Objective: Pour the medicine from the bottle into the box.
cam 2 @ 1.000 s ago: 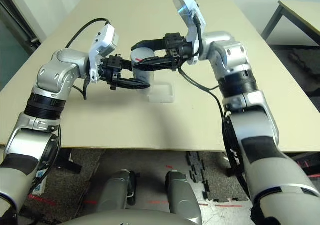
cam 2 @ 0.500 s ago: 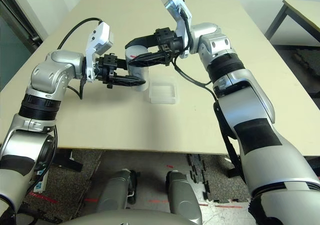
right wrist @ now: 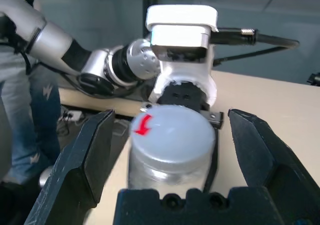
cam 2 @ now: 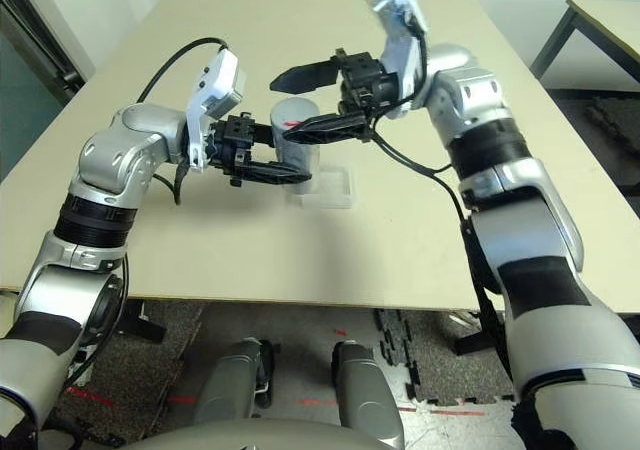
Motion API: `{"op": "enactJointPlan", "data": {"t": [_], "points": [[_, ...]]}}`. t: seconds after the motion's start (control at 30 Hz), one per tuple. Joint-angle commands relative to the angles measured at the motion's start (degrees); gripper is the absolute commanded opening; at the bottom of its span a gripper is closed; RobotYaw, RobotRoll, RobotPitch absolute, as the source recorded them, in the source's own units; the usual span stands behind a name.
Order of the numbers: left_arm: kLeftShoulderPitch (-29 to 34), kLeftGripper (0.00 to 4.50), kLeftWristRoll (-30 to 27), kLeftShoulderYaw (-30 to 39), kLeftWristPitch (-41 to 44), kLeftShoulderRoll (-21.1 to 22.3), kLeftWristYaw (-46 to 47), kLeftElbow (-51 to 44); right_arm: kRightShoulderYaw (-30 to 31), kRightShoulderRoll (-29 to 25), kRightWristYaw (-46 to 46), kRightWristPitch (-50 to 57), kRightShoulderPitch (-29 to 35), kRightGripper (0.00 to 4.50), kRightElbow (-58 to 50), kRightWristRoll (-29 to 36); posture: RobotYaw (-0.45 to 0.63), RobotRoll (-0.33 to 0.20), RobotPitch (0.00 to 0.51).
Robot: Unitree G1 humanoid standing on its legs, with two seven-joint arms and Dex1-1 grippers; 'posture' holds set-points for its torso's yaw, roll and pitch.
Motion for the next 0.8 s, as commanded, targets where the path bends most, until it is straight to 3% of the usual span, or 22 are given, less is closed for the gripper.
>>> {"op": "enactJointPlan", "data": {"t": [0.03,0.13,0.3,0.53,0.8], "points": [[0.24,2.46,0.12,0.41,-2.38,0.33,0.97,2.53,-4.86,-0.96,-9.08,9.58,5.02,4.50,-13.59,2.97,0.12,0.000,0.106],[-0.23,2.46,0.63,0.81,-4.32,0.22,1.74,5.66,-7.65,0.01,-16.06,13.44,7.80,4.50,-19.95,3.34,0.09,0.000,0.099],[-0.99,2.46,1.45,0.72,-7.54,-0.14,2.67,10.23,-6.31,1.03,-27.74,16.32,8.30,4.50,-23.55,-3.34,0.08,0.000,0.094],[-1.27,2.46,2.53,-0.14,-9.94,-0.15,2.43,12.89,-2.56,1.65,-32.21,19.72,6.27,4.50,-23.81,-9.33,0.07,0.000,0.089],[-1.09,2.46,3.30,-0.38,-10.64,-0.37,2.30,13.60,-0.18,3.08,-34.61,24.94,4.89,4.50,-26.01,-11.42,0.08,0.000,0.091]]}}
